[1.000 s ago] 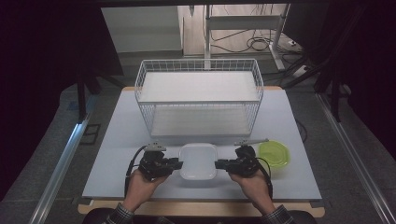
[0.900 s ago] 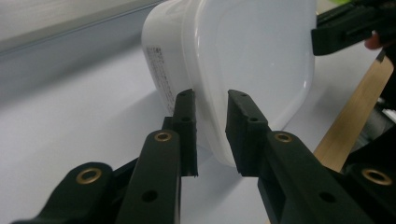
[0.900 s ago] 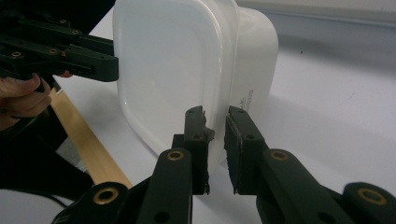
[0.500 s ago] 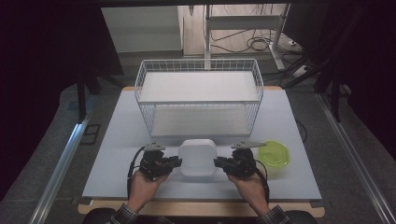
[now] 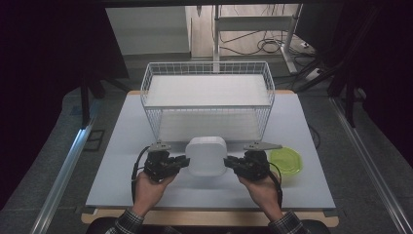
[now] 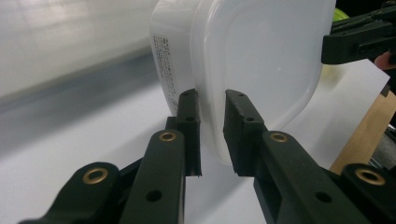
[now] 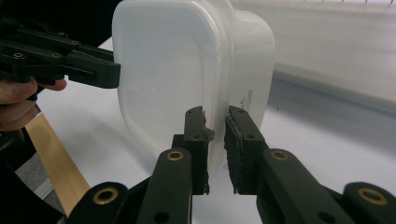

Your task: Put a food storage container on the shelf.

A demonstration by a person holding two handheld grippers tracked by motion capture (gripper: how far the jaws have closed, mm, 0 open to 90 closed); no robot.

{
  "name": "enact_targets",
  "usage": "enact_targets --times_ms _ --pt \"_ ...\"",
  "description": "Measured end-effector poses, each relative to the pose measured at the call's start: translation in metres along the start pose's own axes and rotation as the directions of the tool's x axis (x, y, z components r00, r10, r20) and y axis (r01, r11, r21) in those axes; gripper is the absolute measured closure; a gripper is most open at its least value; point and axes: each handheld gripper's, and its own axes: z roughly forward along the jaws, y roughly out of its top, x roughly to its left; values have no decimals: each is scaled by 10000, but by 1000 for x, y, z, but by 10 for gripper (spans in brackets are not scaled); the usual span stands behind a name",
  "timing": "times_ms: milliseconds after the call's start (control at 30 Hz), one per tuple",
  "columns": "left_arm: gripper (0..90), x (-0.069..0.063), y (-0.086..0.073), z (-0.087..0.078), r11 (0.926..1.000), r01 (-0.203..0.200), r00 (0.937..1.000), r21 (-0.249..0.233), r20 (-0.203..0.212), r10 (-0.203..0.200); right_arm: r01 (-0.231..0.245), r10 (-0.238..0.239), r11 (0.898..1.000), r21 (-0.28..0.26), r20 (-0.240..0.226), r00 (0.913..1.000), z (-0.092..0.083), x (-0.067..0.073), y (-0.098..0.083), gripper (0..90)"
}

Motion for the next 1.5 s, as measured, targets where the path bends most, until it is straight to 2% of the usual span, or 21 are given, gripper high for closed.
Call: enact_targets --times_ms 433,567,767,833,967,1167,1267,1300,1333,1367,1400,1467,1500 --pt "771 -5 37 -19 9965 -485 9984 -683 -307 465 447 -444 9967 -673 63 9990 -14 2 37 795" --pt "772 -7 54 -28 9927 -751 9965 -941 -444 712 495 -496 9947 -902 14 9988 -20 3 53 795" --pt "772 -8 72 -38 9885 -933 9947 -1194 -545 873 612 -618 9916 -1143 -22 9981 -26 4 73 795" --pt "772 -9 75 -40 9880 -917 9948 -1244 -560 853 634 -641 9910 -1180 -21 9979 -27 4 76 794" --pt "772 -10 90 -49 9838 -1088 9925 -1423 -708 995 747 -755 9876 -1381 -9 9971 -32 6 93 794" --pt "773 -9 107 -56 9823 -1044 9922 -1552 -836 923 792 -797 9850 -1534 32 9968 -35 7 112 792" --pt "774 -6 121 -60 9809 -991 9933 -1672 -760 874 784 -796 9831 -1652 -5 9968 -36 4 125 792" --pt "775 -6 121 -60 9809 -991 9933 -1672 -760 874 784 -796 9831 -1652 -5 9968 -36 4 125 792" --pt "775 -5 129 -62 9799 -1009 9930 -1720 -775 887 755 -765 9823 -1716 9 9971 -37 4 132 791" --pt "775 -5 129 -62 9799 -1009 9930 -1720 -775 887 755 -765 9823 -1716 9 9971 -37 4 132 791" --pt "775 -5 137 -65 9783 -1083 9921 -1764 -818 951 794 -799 9801 -1820 46 9968 -38 3 141 791" --pt "775 -4 142 -66 9777 -1134 9915 -1768 -836 999 821 -822 9793 -1850 72 9966 -39 3 144 791" --pt "775 -4 145 -67 9773 -1132 9913 -1789 -862 991 836 -831 9783 -1897 102 9965 -40 2 152 790"
